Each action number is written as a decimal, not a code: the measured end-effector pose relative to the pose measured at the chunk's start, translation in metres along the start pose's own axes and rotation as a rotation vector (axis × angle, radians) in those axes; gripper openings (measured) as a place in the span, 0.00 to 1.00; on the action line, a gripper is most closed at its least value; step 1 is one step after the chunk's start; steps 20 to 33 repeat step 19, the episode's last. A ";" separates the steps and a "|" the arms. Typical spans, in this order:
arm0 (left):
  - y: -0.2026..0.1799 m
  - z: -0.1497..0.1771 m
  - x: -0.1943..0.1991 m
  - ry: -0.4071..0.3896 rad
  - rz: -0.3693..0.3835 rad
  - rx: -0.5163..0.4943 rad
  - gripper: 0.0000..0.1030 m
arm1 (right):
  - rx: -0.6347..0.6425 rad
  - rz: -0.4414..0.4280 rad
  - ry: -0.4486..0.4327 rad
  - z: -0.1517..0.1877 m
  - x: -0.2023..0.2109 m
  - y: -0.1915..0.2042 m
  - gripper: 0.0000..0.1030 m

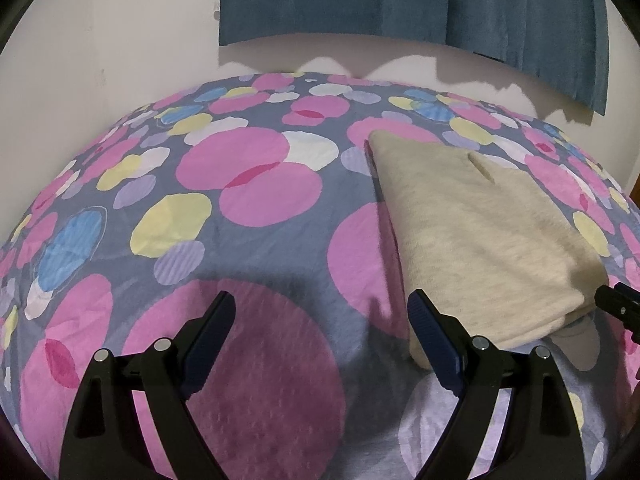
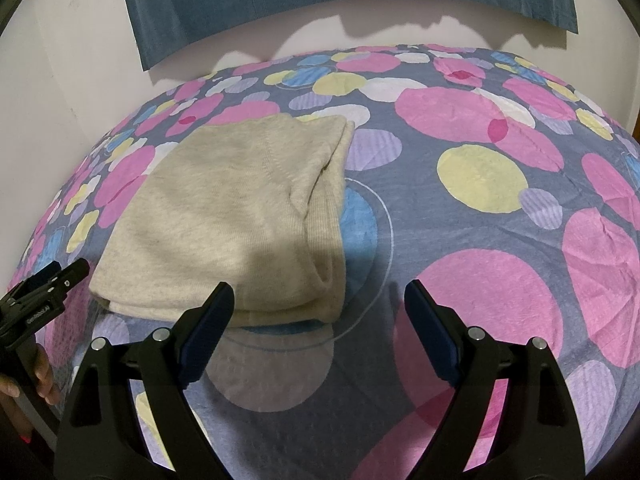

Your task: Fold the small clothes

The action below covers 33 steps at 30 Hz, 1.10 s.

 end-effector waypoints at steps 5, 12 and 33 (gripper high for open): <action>-0.003 -0.001 0.001 -0.018 -0.032 -0.024 0.84 | -0.001 0.001 0.000 0.001 0.000 0.001 0.84; -0.008 -0.004 0.010 -0.056 0.009 -0.050 0.84 | -0.006 -0.007 -0.006 0.002 0.002 0.003 0.84; 0.047 -0.025 -0.015 0.017 -0.062 0.050 0.84 | -0.054 0.028 -0.029 -0.016 0.013 -0.028 0.84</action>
Point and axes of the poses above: each gripper's, at about its wrist camera, not at the fingertips, and x roughly against the way its jaws point, y to its left, z to its underside, the point moved 5 cm from there along -x, roughly the way its jaws point, and after that the axes turned 3 degrees about y, right-handed, at the moved point
